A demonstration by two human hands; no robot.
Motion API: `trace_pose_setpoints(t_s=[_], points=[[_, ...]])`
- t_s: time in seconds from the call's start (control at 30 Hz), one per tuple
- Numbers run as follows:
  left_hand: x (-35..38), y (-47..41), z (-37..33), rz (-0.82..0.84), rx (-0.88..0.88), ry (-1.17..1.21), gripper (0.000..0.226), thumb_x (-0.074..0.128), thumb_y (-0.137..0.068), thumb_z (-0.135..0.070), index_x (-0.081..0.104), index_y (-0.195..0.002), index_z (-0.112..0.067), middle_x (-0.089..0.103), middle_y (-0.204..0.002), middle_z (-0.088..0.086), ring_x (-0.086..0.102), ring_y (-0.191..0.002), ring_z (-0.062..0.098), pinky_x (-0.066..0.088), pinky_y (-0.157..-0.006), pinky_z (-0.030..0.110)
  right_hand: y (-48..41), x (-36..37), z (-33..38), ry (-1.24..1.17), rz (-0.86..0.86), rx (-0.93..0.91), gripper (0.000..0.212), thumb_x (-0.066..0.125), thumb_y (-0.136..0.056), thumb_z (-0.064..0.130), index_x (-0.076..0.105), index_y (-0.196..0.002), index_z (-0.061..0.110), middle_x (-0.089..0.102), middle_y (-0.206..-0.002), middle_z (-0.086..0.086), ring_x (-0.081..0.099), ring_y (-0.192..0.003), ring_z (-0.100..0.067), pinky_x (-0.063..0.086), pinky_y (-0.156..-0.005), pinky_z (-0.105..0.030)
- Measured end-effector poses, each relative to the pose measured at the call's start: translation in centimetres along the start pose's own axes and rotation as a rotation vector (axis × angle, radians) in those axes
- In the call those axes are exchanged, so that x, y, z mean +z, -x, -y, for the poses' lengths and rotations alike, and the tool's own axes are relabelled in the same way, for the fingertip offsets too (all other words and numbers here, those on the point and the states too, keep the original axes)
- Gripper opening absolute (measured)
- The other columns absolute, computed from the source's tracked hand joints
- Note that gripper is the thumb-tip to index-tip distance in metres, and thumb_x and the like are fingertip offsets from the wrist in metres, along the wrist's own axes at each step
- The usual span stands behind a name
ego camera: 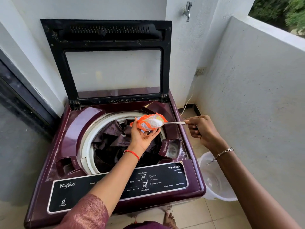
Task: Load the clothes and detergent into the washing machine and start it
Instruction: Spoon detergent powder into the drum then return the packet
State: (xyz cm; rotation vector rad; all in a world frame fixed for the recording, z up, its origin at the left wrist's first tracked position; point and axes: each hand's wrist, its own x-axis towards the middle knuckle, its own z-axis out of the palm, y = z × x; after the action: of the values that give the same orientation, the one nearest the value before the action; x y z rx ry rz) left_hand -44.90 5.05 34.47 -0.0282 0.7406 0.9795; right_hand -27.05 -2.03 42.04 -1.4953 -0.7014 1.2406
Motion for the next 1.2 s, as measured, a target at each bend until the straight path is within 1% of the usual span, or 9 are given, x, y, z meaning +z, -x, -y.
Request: trace_pose_setpoints(t_s=[0.13, 0.27, 0.4, 0.5, 0.8, 0.9, 1.03, 1.13, 1.2], points=[[0.3, -0.5, 0.7, -0.012, -0.009, -0.03, 0.057, 0.046, -0.092, -0.048, 0.043, -0.13, -0.005, 0.039, -0.14, 0.022, 0.038, -0.13, 0.042, 0.034, -0.105, 0.056, 0.2, -1.3, -0.5, -0.007, -0.009, 0.016, 0.026, 0.047, -0.085, -0.007, 0.054, -0.062, 0.003, 0.03, -0.039, 0.007, 0.023, -0.031, -0.004, 0.016, -0.032, -0.01], [0.1, -0.8, 1.2, -0.01, -0.022, -0.049, 0.051, 0.046, -0.092, -0.048, 0.045, -0.124, -0.008, 0.039, -0.142, 0.021, 0.04, -0.129, 0.04, 0.034, -0.104, 0.056, 0.6, -2.9, -1.0, -0.016, -0.015, 0.017, 0.02, 0.046, -0.086, -0.006, 0.048, -0.068, 0.003, 0.03, -0.038, 0.01, 0.023, -0.03, -0.004, 0.016, -0.032, -0.009], [-0.6, -1.1, 1.8, -0.011, -0.043, -0.072, 0.061, 0.044, -0.092, -0.049, 0.039, -0.137, -0.009, 0.039, -0.142, 0.02, 0.042, -0.128, 0.04, 0.031, -0.104, 0.058, 1.5, -4.3, -1.6, -0.016, -0.043, 0.019, 0.019, 0.046, -0.087, -0.006, 0.052, -0.07, 0.0, 0.031, -0.038, 0.009, 0.024, -0.03, -0.004, 0.017, -0.032, -0.009], [-1.0, -1.6, 2.0, -0.017, -0.045, -0.073, 0.062, 0.044, -0.091, -0.051, 0.039, -0.137, -0.009, 0.04, -0.142, 0.02, 0.042, -0.128, 0.039, 0.03, -0.105, 0.057, 1.9, -5.1, -2.3, -0.001, -0.085, 0.025, 0.017, 0.047, -0.087, -0.006, 0.058, -0.074, -0.002, 0.033, -0.039, 0.008, 0.026, -0.031, -0.005, 0.019, -0.032, -0.01], [-1.8, -2.6, 2.2, -0.025, -0.044, -0.091, 0.067, 0.042, -0.091, -0.054, 0.038, -0.139, -0.007, 0.044, -0.137, 0.021, 0.043, -0.128, 0.039, 0.031, -0.104, 0.056, 2.1, -6.4, -5.6, 0.068, -0.185, 0.059, 0.018, 0.048, -0.087, -0.006, 0.059, -0.074, -0.002, 0.034, -0.04, 0.006, 0.028, -0.03, -0.004, 0.02, -0.032, -0.011], [-1.9, -2.7, 2.2, -0.021, -0.047, -0.078, 0.066, 0.042, -0.091, -0.054, 0.038, -0.138, -0.008, 0.042, -0.141, 0.02, 0.042, -0.129, 0.039, 0.031, -0.105, 0.055, 2.2, -6.3, -6.3, 0.108, -0.225, 0.067, 0.019, 0.047, -0.088, -0.007, 0.06, -0.074, -0.003, 0.036, -0.039, 0.007, 0.028, -0.03, -0.003, 0.021, -0.031, -0.012], [-2.2, -3.1, 2.1, -0.028, -0.051, -0.075, 0.067, 0.043, -0.09, -0.054, 0.038, -0.139, -0.009, 0.04, -0.143, 0.02, 0.04, -0.13, 0.04, 0.03, -0.106, 0.055, 2.1, -5.7, -6.9, 0.199, -0.269, 0.041, 0.024, 0.048, -0.088, -0.007, 0.06, -0.069, 0.002, 0.036, -0.048, 0.0, 0.03, -0.032, -0.003, 0.022, -0.032, -0.014], [-2.3, -3.3, 2.1, -0.032, -0.052, -0.065, 0.066, 0.044, -0.089, -0.054, 0.038, -0.139, -0.01, 0.04, -0.143, 0.019, 0.04, -0.13, 0.041, 0.029, -0.107, 0.056, 2.0, -5.1, -7.2, 0.327, -0.291, -0.017, 0.03, 0.049, -0.086, -0.005, 0.06, -0.061, 0.007, 0.04, -0.049, -0.001, 0.033, -0.043, -0.012, 0.026, -0.041, -0.021], [-2.4, -3.4, 2.1, -0.035, -0.052, -0.06, 0.067, 0.045, -0.089, -0.054, 0.039, -0.139, -0.01, 0.041, -0.143, 0.019, 0.04, -0.13, 0.041, 0.03, -0.106, 0.056, 2.2, -4.4, -7.1, 0.451, -0.3, -0.072, 0.027, 0.05, -0.086, -0.003, 0.064, -0.064, 0.004, 0.045, -0.05, -0.001, 0.036, -0.048, -0.016, 0.029, -0.046, -0.026]])
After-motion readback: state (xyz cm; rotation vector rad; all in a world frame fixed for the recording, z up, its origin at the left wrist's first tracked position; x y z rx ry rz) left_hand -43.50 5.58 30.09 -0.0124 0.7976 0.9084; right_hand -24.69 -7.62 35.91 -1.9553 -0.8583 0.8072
